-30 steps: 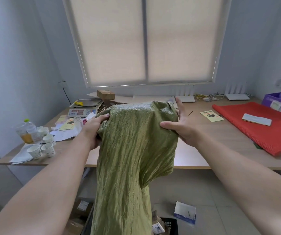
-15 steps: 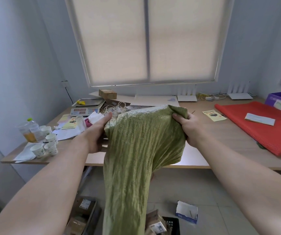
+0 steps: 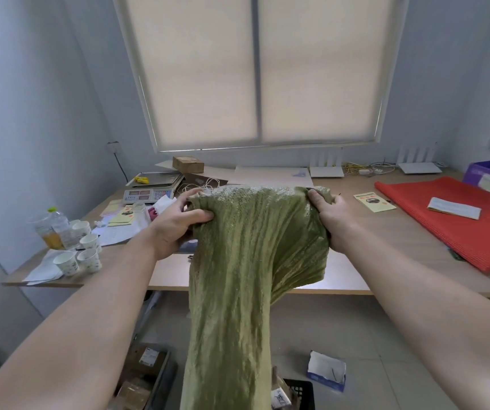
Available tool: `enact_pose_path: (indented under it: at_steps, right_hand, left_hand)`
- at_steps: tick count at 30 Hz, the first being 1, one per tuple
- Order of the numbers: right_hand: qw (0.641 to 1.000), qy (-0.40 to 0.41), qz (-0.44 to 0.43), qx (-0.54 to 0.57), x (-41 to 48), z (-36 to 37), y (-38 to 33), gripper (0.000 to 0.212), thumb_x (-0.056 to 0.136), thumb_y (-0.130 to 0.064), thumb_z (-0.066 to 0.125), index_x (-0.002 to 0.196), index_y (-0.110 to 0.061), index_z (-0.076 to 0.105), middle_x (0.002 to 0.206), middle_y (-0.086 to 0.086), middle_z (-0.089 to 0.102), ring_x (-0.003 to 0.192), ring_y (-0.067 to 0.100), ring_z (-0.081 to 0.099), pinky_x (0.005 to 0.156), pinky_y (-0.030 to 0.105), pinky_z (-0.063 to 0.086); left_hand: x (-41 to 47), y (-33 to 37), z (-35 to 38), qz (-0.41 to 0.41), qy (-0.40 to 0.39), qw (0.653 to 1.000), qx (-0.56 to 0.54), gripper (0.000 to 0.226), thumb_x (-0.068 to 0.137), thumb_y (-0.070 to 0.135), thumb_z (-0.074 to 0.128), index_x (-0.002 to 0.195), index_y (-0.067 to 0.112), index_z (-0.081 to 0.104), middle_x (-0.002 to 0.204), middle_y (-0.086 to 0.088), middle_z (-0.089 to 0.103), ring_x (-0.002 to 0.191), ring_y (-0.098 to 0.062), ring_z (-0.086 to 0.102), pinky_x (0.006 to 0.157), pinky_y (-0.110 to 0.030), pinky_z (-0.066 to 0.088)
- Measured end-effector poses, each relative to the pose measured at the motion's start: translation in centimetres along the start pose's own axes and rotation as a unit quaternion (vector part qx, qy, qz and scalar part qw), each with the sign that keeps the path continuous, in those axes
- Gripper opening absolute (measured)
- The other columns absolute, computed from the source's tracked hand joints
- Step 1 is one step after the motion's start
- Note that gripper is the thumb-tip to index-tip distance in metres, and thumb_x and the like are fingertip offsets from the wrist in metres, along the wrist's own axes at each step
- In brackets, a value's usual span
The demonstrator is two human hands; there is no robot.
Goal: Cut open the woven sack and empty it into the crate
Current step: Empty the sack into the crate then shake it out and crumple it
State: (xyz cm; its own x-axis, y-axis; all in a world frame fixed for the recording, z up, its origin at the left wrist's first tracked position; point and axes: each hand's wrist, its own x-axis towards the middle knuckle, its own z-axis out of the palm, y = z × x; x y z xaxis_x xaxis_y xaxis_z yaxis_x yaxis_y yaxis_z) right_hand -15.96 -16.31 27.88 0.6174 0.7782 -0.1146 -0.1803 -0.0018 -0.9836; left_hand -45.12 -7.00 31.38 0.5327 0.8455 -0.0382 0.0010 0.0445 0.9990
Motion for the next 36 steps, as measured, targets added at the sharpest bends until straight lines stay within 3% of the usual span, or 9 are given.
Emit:
enact_pose_path:
  at_steps: [3,6,9,15,21,25,30,33,36]
  right_hand:
    - [0.988,-0.137,-0.012,0.068,-1.0,-0.7,0.1,0.115,0.063,-0.05,0.085,0.153,-0.037,0.015,0.134,0.011,0.054,0.1,0.029,0.069,0.066,0.039,0.06]
    - [0.968,-0.247,-0.035,0.044,-1.2,-1.2,0.8,0.141,0.042,-0.046,0.097,0.15,-0.053,0.006,0.148,0.004,0.041,0.119,0.026,0.06,0.084,0.043,0.057]
    - [0.961,-0.271,-0.055,0.011,-1.3,-0.9,1.5,0.132,0.054,-0.026,0.093,0.15,-0.054,0.007,0.154,0.001,0.03,0.126,0.024,0.055,0.095,0.046,0.054]
    - [0.969,-0.199,-0.134,-0.052,-1.4,-0.3,1.9,0.102,0.075,0.0,0.08,0.153,-0.034,0.023,0.125,-0.011,0.052,0.109,0.008,0.058,0.085,0.029,0.054]
    - [0.982,-0.132,-0.136,-0.004,-0.4,-0.4,1.7,0.046,0.084,-0.005,0.073,0.128,-0.011,0.06,0.113,0.012,0.068,0.111,0.037,0.063,0.093,0.044,0.053]
    - [0.988,-0.13,-0.059,0.053,-0.8,-0.2,1.2,0.037,0.084,-0.026,0.074,0.119,-0.031,0.062,0.122,-0.002,0.067,0.12,0.022,0.057,0.104,0.055,0.037]
    - [0.988,-0.128,-0.061,0.053,-1.4,0.2,0.3,0.014,0.094,-0.021,0.061,0.104,-0.032,0.061,0.109,0.001,0.068,0.103,0.023,0.063,0.088,0.056,0.054]
    - [0.993,-0.088,-0.072,0.041,-1.4,0.3,-0.2,0.021,0.094,-0.02,0.063,0.113,-0.021,0.054,0.106,0.006,0.065,0.089,0.022,0.064,0.07,0.046,0.059]
    - [0.997,-0.057,-0.054,0.026,-0.9,0.3,0.2,0.04,0.091,-0.023,0.068,0.124,-0.012,0.048,0.113,0.013,0.065,0.086,0.024,0.065,0.057,0.037,0.056]
  left_hand:
    - [0.4,0.0,-0.3,0.002,0.045,0.999,-0.027,0.03,0.085,0.012,0.066,0.115,0.016,0.06,0.106,-0.015,0.066,0.083,-0.024,0.067,0.071,-0.035,0.055]
    - [0.9,0.0,-1.0,-0.02,0.114,0.992,-0.047,0.036,0.079,0.029,0.068,0.113,0.019,0.063,0.097,-0.014,0.068,0.076,-0.027,0.064,0.075,-0.039,0.051]
    - [1.1,0.1,-1.3,-0.04,0.115,0.991,-0.06,0.053,0.062,0.039,0.074,0.111,0.023,0.063,0.101,-0.015,0.06,0.074,-0.025,0.059,0.08,-0.043,0.046]
    - [1.0,-0.2,-1.6,-0.067,0.088,0.99,-0.091,0.048,0.08,0.039,0.057,0.124,0.02,0.057,0.088,-0.012,0.068,0.068,-0.026,0.067,0.06,-0.034,0.057]
    - [0.4,-0.9,-2.4,-0.088,0.058,0.99,-0.098,0.032,0.091,0.037,0.051,0.094,0.012,0.071,0.08,-0.008,0.071,0.069,-0.021,0.067,0.068,-0.033,0.051]
    - [0.3,-1.1,-2.1,-0.092,0.018,0.986,-0.137,0.041,0.095,0.033,0.046,0.067,0.015,0.071,0.066,-0.003,0.066,0.059,-0.016,0.065,0.058,-0.026,0.052]
    - [0.1,-0.5,-1.3,-0.093,0.025,0.987,-0.128,0.049,0.094,0.054,0.051,0.116,0.015,0.071,0.117,-0.012,0.071,0.108,-0.026,0.067,0.1,-0.041,0.047]
    - [0.1,-0.8,-1.4,-0.079,0.028,0.984,-0.155,0.066,0.083,0.063,0.057,0.12,0.011,0.069,0.12,-0.013,0.069,0.115,-0.026,0.064,0.102,-0.042,0.047]
    - [-0.6,-0.9,-1.3,-0.02,0.0,0.985,-0.173,0.058,0.082,0.061,0.053,0.105,0.013,0.077,0.117,-0.014,0.068,0.107,-0.024,0.067,0.096,-0.04,0.053]
